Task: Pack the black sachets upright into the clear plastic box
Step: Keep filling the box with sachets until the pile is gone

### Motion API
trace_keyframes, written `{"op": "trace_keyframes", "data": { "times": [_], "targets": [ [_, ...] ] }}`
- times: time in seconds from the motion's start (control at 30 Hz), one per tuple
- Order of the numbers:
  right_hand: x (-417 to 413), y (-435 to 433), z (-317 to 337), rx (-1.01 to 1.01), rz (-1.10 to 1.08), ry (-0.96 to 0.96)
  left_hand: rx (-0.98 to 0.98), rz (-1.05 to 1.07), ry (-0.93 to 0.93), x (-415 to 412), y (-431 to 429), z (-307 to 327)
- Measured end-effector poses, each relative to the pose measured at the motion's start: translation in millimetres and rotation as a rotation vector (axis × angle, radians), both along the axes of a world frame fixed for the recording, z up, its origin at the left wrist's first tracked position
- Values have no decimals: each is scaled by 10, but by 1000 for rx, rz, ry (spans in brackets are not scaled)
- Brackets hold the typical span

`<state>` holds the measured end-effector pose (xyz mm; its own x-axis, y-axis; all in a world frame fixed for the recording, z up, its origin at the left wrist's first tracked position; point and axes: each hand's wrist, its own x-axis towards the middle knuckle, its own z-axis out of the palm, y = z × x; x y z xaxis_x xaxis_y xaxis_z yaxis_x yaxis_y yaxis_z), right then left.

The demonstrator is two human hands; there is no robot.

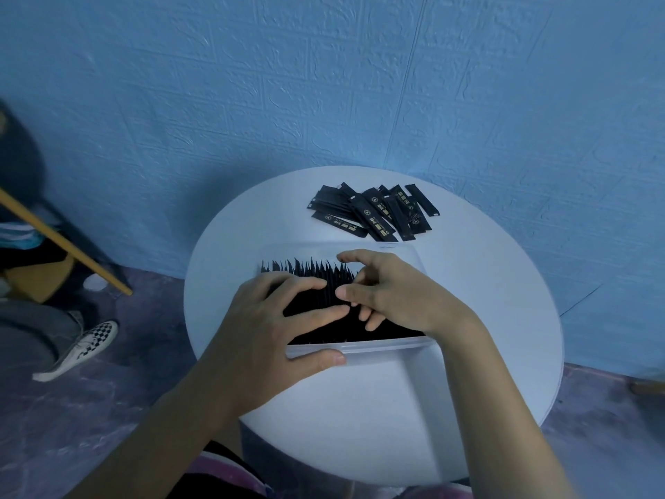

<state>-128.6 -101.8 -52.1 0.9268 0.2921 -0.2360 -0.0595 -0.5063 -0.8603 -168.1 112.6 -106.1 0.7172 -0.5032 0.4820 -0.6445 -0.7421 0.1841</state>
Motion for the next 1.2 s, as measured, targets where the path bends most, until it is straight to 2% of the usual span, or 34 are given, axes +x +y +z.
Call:
{"op": "trace_keyframes", "data": {
  "times": [0.27, 0.63, 0.8, 0.9, 1.03, 1.2],
  "targets": [
    [-40, -53, 8, 43, -6, 2, 30, -30, -58, -31, -70, 71],
    [113, -137, 63, 1, 17, -74, 29, -1, 0, -1, -95, 83],
    [374, -343, 240, 109, -190, -201, 15, -1, 0, 16, -27, 61],
    [648, -505, 222, 30, -318, -300, 12, 7, 11, 47, 30, 60],
    [1097, -614, -83, -156, -408, -316, 10, -3, 12, 61, 52, 73],
    [1364, -567, -278, -459, -335, -310, -4, -6, 26, 53, 50, 92]
  ]
}}
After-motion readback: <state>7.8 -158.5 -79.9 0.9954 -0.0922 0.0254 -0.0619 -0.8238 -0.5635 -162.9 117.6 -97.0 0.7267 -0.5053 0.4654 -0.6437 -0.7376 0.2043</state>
